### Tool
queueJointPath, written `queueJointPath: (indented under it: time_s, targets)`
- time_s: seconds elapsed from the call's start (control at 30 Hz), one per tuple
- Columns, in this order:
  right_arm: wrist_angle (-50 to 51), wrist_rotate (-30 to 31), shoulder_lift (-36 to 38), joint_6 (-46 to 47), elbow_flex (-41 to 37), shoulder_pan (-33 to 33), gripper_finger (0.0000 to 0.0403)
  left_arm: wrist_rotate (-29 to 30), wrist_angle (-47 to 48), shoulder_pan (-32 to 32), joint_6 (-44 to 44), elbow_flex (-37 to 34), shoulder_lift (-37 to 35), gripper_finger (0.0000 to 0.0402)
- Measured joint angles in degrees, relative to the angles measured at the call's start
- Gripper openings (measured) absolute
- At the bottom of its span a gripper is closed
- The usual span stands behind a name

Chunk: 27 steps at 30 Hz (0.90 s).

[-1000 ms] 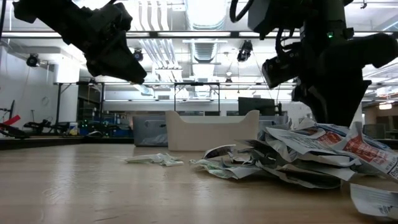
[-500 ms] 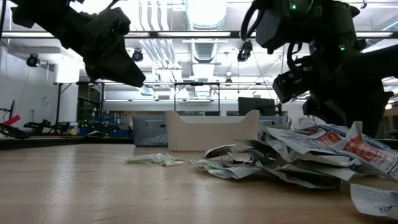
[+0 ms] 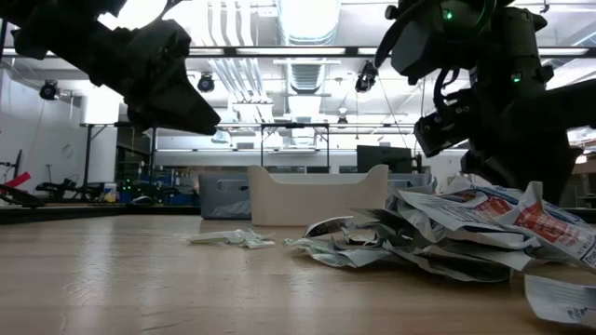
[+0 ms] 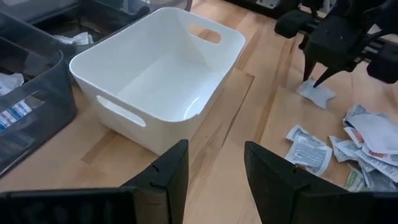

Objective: Pick & Place First Aid Supplies
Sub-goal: Put the white fingertip band aid into the left black bin

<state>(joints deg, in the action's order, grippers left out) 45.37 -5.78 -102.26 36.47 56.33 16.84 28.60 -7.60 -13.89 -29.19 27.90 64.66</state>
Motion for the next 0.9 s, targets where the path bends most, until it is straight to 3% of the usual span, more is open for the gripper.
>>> queueJointPath:
  time_s: [0.23,0.57,0.73,0.9]
  targets:
    - [0.3,0.2,-0.1,0.0,-0.2,-0.1,0.0013,0.0,-2.6,0.0,0.0,0.0,0.0,0.0149]
    - [1.7,0.2,3.1,0.1,-0.9,-1.6,0.0008,-1.6,-8.9,0.0,0.0,0.0,0.0,0.0149]
    - [0.0,2.4,9.3,0.0,-0.6,-2.1,0.0008,-6.1,-15.3,0.0,-1.4,0.0,0.0,0.0149]
    - [-8.1,5.6,16.4,-0.8,-0.6,-2.2,0.0008,-9.4,-20.7,0.0,-5.2,0.0,0.0,0.0149]
